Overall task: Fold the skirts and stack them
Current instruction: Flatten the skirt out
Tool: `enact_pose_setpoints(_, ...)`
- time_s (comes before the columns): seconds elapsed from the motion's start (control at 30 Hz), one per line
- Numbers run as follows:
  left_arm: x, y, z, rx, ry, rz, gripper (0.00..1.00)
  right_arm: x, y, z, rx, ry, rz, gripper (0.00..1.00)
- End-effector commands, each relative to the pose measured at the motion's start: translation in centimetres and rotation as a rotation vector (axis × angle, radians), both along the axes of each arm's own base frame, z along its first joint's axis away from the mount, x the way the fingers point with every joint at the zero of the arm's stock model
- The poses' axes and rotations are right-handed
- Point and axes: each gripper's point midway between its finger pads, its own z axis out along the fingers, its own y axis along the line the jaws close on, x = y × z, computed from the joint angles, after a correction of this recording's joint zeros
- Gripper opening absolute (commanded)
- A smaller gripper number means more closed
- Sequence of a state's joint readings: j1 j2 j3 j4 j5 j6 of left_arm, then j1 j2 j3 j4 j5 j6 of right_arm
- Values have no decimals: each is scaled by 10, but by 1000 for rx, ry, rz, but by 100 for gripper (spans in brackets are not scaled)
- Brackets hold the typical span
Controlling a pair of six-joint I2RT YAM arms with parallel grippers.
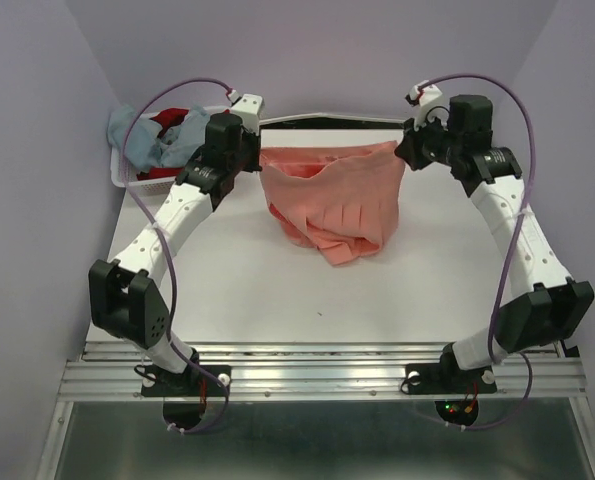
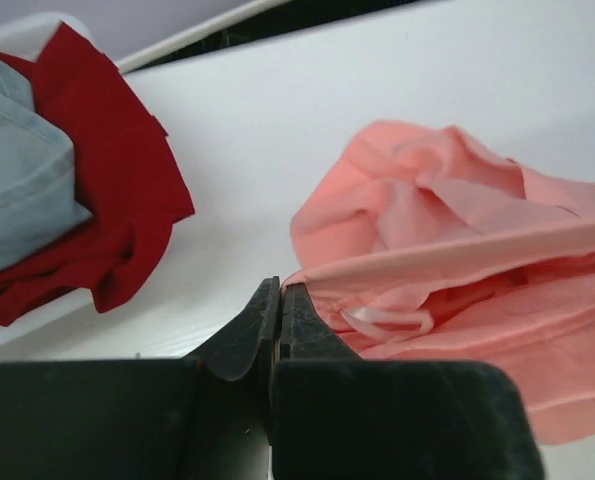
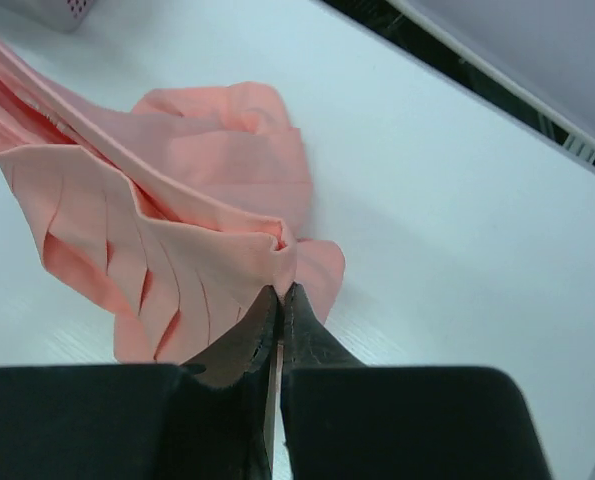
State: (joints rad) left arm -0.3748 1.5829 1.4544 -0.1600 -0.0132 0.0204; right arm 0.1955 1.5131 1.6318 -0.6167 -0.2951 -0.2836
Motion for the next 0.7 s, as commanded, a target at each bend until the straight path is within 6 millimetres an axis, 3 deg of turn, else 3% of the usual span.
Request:
enact_pose_setpoints(0.0, 4, 48, 69, 2, -190, 254, 0, -3, -44, 74, 23, -225, -132, 1)
enact_pose_setpoints(0.1, -6, 50, 82, 20, -209, 228, 0, -16, -64, 98, 23, -301, -189, 1)
enact_pose_setpoints(0.23, -27, 39, 87, 91, -231, 64, 0, -27, -94, 120, 10, -371, -278, 1)
enact_pose_setpoints(0.4, -44, 41, 96, 205, -279, -39, 0, -26, -107, 128, -10, -410, -310, 1)
enact_pose_setpoints(0.47, -35, 41, 87, 232, -244, -32, 0, -13, -112, 122, -10, -401, -329, 1)
enact_pose_setpoints(0.53, -26, 37, 97, 238, -253, -42, 0, -1, -118, 120, -3, -404, -348, 1)
enact_pose_setpoints(0.6, -9, 27, 89, 242, -237, -64, 0, 25, -127, 119, 1, -419, -383, 1)
enact_pose_setpoints(0.63, -1, 20, 107, 224, -277, -78, 0, 46, -129, 106, 7, -389, -397, 1)
enact_pose_setpoints(0.67, 8, 15, 109, 220, -282, -85, 0, 57, -134, 108, 15, -399, -410, 1)
